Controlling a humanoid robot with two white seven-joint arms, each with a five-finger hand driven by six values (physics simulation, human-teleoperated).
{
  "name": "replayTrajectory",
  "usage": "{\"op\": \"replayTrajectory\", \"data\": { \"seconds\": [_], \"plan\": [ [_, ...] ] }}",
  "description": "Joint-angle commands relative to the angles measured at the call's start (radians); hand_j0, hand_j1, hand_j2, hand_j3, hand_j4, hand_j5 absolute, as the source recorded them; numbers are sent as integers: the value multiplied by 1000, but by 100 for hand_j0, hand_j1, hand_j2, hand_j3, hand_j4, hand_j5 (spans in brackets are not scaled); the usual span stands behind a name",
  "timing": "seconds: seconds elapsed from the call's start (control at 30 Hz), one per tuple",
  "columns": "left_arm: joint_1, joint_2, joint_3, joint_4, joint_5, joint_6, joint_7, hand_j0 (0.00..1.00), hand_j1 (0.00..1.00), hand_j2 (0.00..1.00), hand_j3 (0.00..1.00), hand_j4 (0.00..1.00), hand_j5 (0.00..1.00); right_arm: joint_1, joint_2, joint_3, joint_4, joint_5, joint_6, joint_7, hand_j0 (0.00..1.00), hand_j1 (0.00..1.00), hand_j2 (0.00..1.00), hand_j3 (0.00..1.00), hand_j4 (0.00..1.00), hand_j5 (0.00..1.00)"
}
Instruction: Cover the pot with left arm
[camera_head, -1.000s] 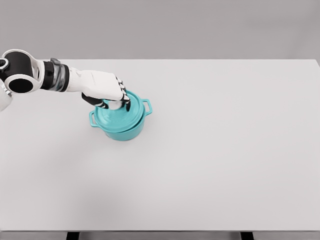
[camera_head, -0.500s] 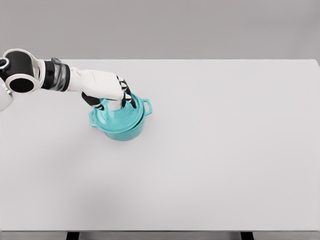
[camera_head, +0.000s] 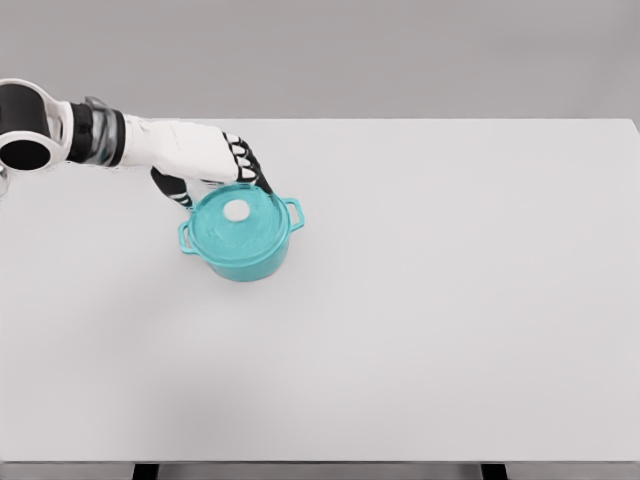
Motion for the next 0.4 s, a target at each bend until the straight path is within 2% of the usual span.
{"op": "replayTrajectory", "data": {
  "seconds": [0.0,0.03,0.07,0.17,0.2,0.23,0.37],
  "plan": [
    [0,34,19,0,8,2,0,100,100,100,100,100,100,0,0,0,0,0,0,0,100,100,100,100,100,100],
    [-9,75,42,22,26,2,0,100,100,100,100,100,100,0,0,0,0,0,0,0,100,100,100,100,100,100],
    [-8,97,57,75,52,2,0,100,100,100,100,100,100,0,0,0,0,0,0,-1,100,100,100,100,100,100],
    [3,97,59,319,68,2,0,100,100,100,100,100,100,0,0,0,0,0,0,0,100,100,100,100,100,100],
    [3,95,60,364,68,2,0,100,100,100,100,100,100,0,0,0,0,0,0,0,100,100,100,100,100,100],
    [5,95,62,393,69,2,0,100,100,100,100,100,100,0,0,-1,0,0,0,0,100,100,100,100,100,100],
    [11,85,62,394,66,2,0,100,100,100,100,100,100,0,0,0,0,0,0,0,100,100,100,100,100,100]
  ]
}}
